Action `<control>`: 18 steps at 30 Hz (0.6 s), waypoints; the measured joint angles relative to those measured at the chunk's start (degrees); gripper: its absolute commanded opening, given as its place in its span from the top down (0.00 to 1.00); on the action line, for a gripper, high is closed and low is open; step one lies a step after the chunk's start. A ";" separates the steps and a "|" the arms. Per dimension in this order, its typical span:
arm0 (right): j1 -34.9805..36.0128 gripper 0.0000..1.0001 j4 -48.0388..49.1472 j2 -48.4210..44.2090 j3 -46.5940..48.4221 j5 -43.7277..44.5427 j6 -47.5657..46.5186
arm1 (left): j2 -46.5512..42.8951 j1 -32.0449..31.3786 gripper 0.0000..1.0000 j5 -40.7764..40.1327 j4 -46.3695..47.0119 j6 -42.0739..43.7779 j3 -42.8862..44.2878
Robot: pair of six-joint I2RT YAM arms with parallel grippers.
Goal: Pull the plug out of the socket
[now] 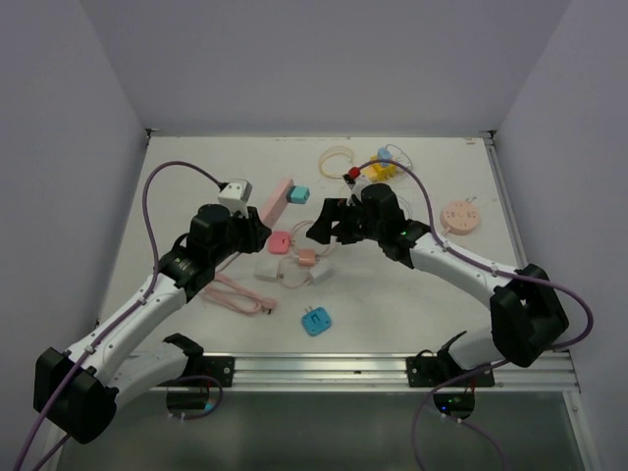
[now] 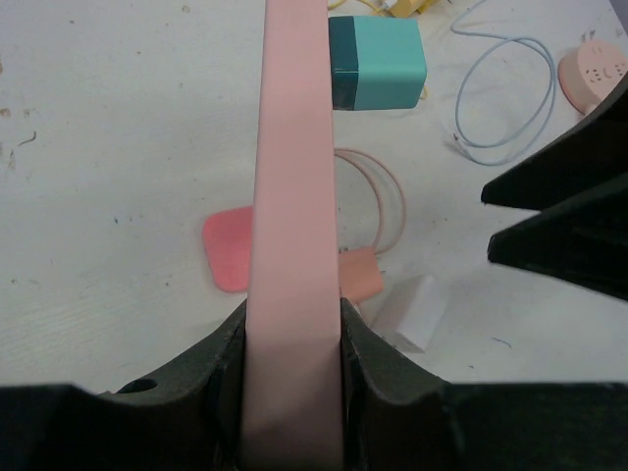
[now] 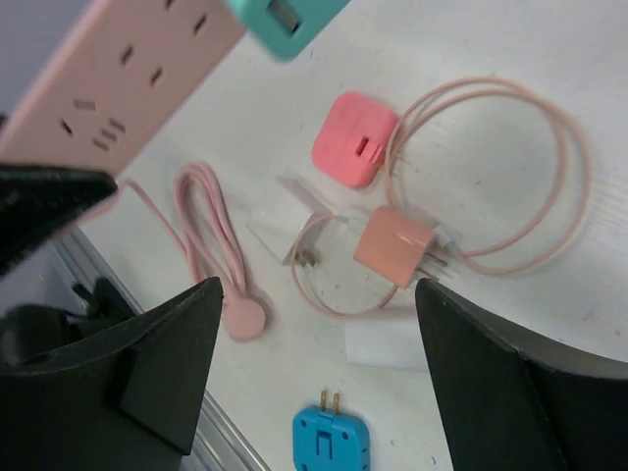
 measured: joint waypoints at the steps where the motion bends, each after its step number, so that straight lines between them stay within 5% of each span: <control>1: -1.27 0.13 0.63 -1.31 -0.68 0.46 1.29 | 0.00 0.00 1.00 0.55 0.07 0.13 0.00; 9: -5.66 0.08 6.34 -4.15 -2.43 3.87 13.90 | -0.04 0.00 1.00 5.07 0.76 0.74 -0.31; 18: -5.60 0.17 13.94 2.38 -1.27 6.45 27.78 | -1.03 0.00 1.00 7.93 2.54 0.70 -1.40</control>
